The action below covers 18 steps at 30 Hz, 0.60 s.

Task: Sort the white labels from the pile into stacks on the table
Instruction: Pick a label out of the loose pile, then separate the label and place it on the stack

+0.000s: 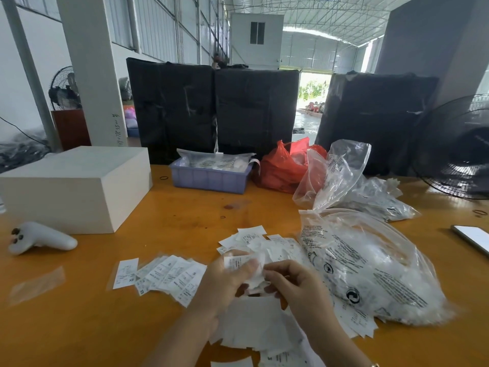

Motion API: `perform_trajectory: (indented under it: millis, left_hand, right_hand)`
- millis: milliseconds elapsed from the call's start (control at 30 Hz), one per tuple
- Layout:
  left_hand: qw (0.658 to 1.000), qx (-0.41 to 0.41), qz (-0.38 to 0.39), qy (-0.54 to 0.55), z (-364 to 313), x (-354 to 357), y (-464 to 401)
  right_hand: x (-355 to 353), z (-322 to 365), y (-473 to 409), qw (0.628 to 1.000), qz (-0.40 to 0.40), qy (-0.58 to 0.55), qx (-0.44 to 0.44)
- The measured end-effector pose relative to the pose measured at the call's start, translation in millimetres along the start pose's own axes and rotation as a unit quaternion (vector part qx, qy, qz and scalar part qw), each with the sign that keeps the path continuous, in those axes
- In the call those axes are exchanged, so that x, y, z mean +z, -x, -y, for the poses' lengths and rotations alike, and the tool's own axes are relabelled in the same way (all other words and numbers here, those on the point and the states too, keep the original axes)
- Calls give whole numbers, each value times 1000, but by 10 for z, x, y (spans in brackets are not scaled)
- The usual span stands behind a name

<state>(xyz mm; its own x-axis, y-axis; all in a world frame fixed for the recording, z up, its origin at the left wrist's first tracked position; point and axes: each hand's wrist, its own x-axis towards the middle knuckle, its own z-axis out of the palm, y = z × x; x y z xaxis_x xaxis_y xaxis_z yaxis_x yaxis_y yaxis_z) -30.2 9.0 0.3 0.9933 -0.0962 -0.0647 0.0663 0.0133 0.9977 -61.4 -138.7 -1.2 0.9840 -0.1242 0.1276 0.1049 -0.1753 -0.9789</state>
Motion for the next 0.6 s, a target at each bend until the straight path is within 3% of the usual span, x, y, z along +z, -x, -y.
perform_trajectory:
  millis: [100,167,233,300,367,467,533,600]
  left_hand:
    - [999,-23,-22,31,-29,-101,-48]
    - [997,-13,-73,19,-61,-216,-85]
    - [988,30,-128,-82,-72,-357,-129]
    - [963,61,-158,-210,-59,-488,-170]
    - [939,61,-159,-299,-37,-591,-200]
    - [885,49,-151,-438,34,-624,-220]
    - [838,62,-179,-511,68,-601,-225]
    - [814,77,-206,-538,85,-573,-246]
  right_hand:
    - [-81,26,-32,999,-30,5,-12]
    - [-226,62,-96,989,-110,61,-78]
    - [-417,102,-176,951,-199,170,-164]
    - [-628,96,-260,912,-256,258,-189]
    - [-800,28,-331,903,-266,311,-132]
    - [-930,-117,-397,894,-221,390,10]
    - [-936,-171,-422,875,-188,444,45]
    - [-929,-192,-435,860,-183,474,43]
